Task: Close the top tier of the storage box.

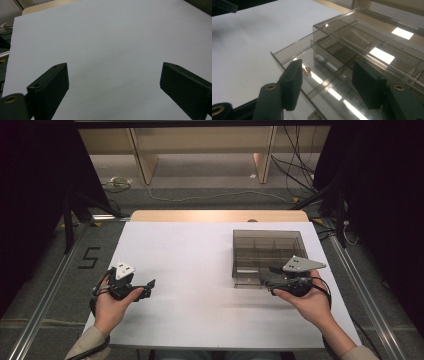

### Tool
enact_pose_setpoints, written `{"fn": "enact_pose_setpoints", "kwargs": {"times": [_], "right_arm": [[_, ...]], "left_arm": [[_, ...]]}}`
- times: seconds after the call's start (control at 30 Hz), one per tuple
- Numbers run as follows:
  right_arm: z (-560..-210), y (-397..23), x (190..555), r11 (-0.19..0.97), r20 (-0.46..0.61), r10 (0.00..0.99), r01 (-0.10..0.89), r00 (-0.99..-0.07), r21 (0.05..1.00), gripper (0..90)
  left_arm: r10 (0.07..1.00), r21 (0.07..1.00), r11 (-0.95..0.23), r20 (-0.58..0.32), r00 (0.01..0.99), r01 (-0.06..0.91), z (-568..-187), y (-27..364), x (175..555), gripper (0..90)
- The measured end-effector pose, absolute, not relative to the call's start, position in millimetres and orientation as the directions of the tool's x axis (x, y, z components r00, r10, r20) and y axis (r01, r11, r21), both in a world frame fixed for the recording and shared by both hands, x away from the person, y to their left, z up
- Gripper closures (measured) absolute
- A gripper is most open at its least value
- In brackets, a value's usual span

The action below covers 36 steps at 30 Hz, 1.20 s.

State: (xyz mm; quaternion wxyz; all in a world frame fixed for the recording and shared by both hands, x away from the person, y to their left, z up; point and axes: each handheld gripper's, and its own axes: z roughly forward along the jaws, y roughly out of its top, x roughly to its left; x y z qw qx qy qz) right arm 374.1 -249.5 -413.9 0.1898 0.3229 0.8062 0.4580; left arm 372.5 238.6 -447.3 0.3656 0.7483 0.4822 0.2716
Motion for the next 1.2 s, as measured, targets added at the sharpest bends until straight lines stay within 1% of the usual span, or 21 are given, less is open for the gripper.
{"fn": "enact_pose_setpoints", "kwargs": {"times": [0.13, 0.2, 0.27, 0.4, 0.5, 1.2], "right_arm": [[-414.5, -251.5, 372.6, 0.366, 0.0, 0.695, 0.354, -0.719, 0.86, 43.6], [-415.1, -252.4, 372.4, 0.358, 0.008, 0.695, 0.356, -0.719, 0.863, 46.9], [-414.7, -253.7, 371.3, 0.352, 0.011, 0.695, 0.354, -0.719, 0.866, 54.8], [-411.6, -257.5, 369.0, 0.323, 0.026, 0.696, 0.346, -0.718, 0.881, 77.0], [-410.4, -262.5, 367.5, 0.317, 0.031, 0.693, 0.343, -0.72, 0.884, 89.5], [-410.4, -279.1, 358.0, 0.344, 0.014, 0.702, 0.357, -0.712, 0.868, 90.0]], "left_arm": [[0.921, 0.811, -0.263, 0.049, 0.387, 0.523, -447.7, 239.4, 373.1, 8.4], [0.92, 0.811, -0.262, 0.046, 0.39, 0.523, -448.1, 239.6, 372.4, 8.4], [0.92, 0.811, -0.262, 0.045, 0.39, 0.524, -448.1, 239.7, 371.9, 8.4], [0.922, 0.809, -0.261, 0.046, 0.385, 0.527, -448.2, 239.5, 372.4, 8.4], [0.92, 0.809, -0.266, 0.051, 0.389, 0.524, -447.1, 236.1, 373.5, 8.4], [0.919, 0.807, -0.268, 0.05, 0.39, 0.526, -448.7, 234.3, 374.6, 8.4]]}}
